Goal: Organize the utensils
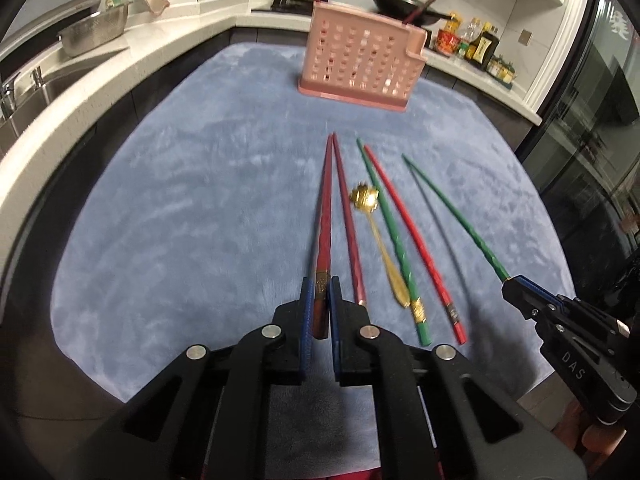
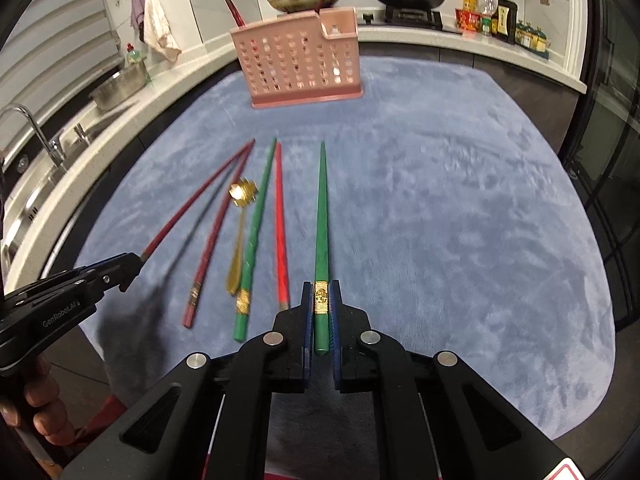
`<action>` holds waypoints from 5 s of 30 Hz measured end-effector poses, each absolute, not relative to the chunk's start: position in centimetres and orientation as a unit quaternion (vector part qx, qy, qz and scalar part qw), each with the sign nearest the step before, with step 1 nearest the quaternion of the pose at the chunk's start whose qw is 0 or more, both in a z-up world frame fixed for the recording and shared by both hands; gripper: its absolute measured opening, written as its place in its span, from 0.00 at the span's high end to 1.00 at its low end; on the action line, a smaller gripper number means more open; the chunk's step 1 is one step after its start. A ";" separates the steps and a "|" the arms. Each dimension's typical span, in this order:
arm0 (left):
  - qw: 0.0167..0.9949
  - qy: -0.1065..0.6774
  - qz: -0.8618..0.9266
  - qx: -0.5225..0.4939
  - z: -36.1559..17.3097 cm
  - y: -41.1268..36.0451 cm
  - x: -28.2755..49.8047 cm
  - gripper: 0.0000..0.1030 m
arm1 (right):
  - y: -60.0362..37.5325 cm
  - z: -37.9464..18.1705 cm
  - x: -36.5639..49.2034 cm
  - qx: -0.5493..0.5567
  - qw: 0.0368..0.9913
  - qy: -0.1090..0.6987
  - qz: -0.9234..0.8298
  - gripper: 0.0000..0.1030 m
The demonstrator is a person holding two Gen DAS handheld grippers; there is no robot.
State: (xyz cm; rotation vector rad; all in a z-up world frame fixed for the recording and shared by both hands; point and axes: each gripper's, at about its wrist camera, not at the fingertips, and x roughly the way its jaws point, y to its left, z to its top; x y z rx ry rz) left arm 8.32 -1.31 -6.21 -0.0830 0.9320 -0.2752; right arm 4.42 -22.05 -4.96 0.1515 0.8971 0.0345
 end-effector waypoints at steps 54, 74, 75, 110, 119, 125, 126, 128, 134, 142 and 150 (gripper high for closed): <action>0.858 0.491 -0.148 -0.037 -9.7 -0.2 9.9 0.94 | -24.4 2.6 6.6 0.127 0.923 0.364 0.008 0.93; 0.939 0.308 -0.145 -0.052 8.4 0.7 15.8 0.94 | -25.6 10.4 10.4 0.128 0.951 0.280 0.031 0.93; 0.942 0.298 -0.145 -0.051 9.3 0.5 16.4 0.94 | -25.7 10.8 10.7 0.129 0.952 0.276 0.032 0.93; 0.973 0.191 -0.116 -0.065 16.0 -5.1 36.9 0.94 | -28.6 16.4 34.4 0.185 0.961 0.201 0.040 0.93; 0.966 0.225 -0.106 -0.071 13.4 -4.8 38.3 0.93 | -28.1 13.0 35.7 0.172 0.954 0.243 0.025 0.92; 0.968 0.226 -0.087 -0.067 13.4 -4.5 38.0 0.62 | -28.6 13.4 34.8 0.190 0.953 0.235 0.028 0.74; 0.969 0.223 -0.085 -0.069 13.4 -4.4 37.7 0.58 | -28.7 13.6 34.7 0.190 0.953 0.235 0.030 0.74; 0.969 0.221 -0.085 -0.070 13.7 -4.1 37.1 0.56 | -28.4 13.9 34.0 0.183 0.955 0.232 0.032 0.74; 0.969 0.222 -0.084 -0.069 14.2 -3.6 34.7 0.49 | -27.5 14.4 30.8 0.168 0.957 0.233 0.046 0.74; 0.967 0.236 -0.089 -0.036 12.4 -2.9 28.2 0.43 | -26.1 12.5 24.6 0.135 0.953 0.265 0.060 0.74; 0.950 0.294 -0.102 -0.025 7.1 -1.9 21.8 0.43 | -25.1 7.8 17.0 0.110 0.943 0.312 0.046 0.74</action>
